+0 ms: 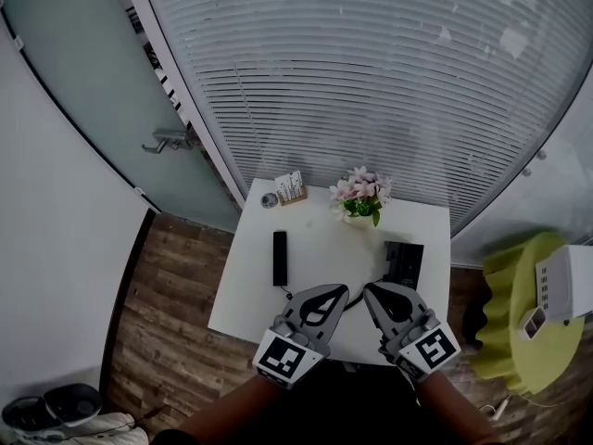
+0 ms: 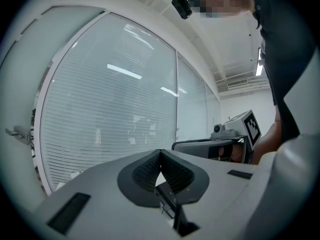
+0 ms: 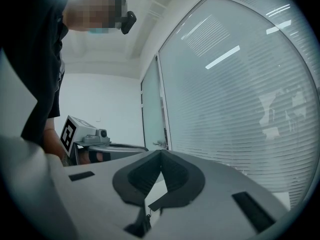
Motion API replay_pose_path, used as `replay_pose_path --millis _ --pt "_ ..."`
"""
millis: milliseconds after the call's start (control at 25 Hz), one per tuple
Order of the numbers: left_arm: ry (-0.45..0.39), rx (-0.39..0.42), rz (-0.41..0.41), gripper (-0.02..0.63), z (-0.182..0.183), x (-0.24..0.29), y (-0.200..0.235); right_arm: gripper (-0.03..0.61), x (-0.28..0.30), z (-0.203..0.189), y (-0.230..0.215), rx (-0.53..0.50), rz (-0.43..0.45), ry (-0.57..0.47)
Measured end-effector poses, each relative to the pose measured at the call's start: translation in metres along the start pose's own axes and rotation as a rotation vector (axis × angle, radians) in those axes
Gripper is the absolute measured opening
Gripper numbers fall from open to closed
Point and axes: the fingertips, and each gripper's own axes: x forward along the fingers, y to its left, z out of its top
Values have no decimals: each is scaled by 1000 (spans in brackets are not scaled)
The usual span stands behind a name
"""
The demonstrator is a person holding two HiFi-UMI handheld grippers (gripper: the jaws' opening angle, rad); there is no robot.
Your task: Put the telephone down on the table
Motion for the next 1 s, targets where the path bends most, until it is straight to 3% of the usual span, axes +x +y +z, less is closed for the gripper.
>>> replay_pose_path --millis 480,840,1000 --pt "-9 10 -14 9 4 -3 -8 21 -4 -3 8 -16 4 8" --pt "-26 -42 -11 9 -3 -6 -12 21 -5 0 14 -28 16 0" --pt "15 7 -32 9 -7 -9 -14 21 -7 -3 15 -31 9 11"
